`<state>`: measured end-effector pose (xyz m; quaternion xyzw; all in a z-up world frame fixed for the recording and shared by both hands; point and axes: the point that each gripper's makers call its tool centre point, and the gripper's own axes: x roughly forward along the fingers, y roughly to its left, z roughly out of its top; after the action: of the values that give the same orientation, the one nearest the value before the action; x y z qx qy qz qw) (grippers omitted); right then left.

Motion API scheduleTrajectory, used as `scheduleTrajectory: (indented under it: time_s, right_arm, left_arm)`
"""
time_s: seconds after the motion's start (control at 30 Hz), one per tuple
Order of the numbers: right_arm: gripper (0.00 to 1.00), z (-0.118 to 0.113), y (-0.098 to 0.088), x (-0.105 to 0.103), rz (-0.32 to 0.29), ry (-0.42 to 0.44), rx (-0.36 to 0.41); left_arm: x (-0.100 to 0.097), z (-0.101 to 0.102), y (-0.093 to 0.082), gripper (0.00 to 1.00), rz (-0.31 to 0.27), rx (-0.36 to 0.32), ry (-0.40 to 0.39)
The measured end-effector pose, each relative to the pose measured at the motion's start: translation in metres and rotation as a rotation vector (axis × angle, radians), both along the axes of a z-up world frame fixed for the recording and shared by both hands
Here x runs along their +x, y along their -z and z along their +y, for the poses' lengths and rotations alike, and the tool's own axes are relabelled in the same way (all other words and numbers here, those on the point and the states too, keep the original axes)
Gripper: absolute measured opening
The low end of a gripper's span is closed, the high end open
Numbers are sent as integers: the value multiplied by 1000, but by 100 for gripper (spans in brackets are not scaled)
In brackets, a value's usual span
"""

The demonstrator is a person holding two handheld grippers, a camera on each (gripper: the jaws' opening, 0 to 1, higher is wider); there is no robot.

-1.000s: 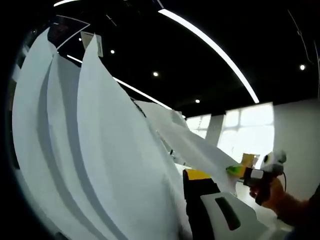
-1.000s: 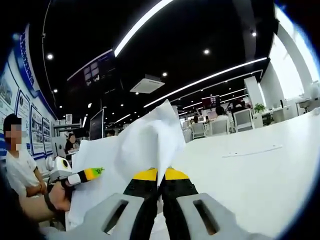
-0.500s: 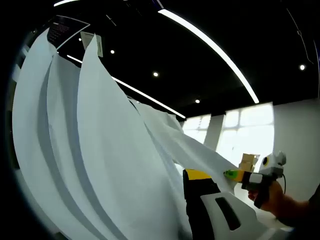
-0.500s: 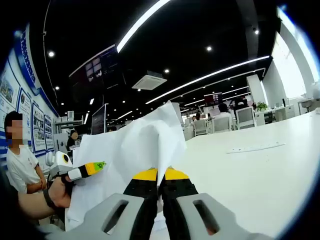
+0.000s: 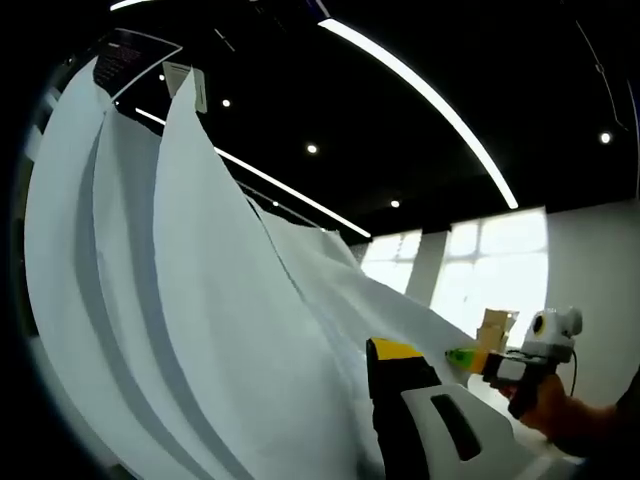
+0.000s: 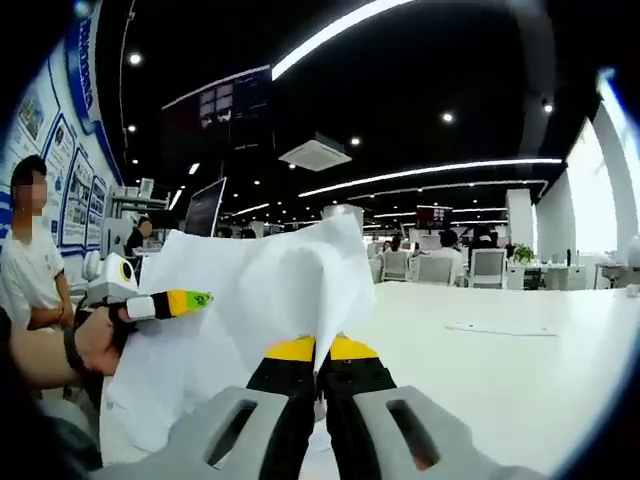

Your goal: Organize the stack of printing papers by aligning and flattening the scattered papers on the table

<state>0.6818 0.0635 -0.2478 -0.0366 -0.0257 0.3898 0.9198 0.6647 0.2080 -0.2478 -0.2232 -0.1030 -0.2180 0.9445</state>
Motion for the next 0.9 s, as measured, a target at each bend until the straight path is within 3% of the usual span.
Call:
scheduleTrajectory:
  time_s: [0.23,0.9]
  right_arm:
    - [0,13,2,-7,-96,-7,-107]
    - [0,27,10,-18,-93,-71,-126]
  left_arm:
    - [4,5,2,23,3,-1,0]
    - [11,12,5,26,6,-1,8]
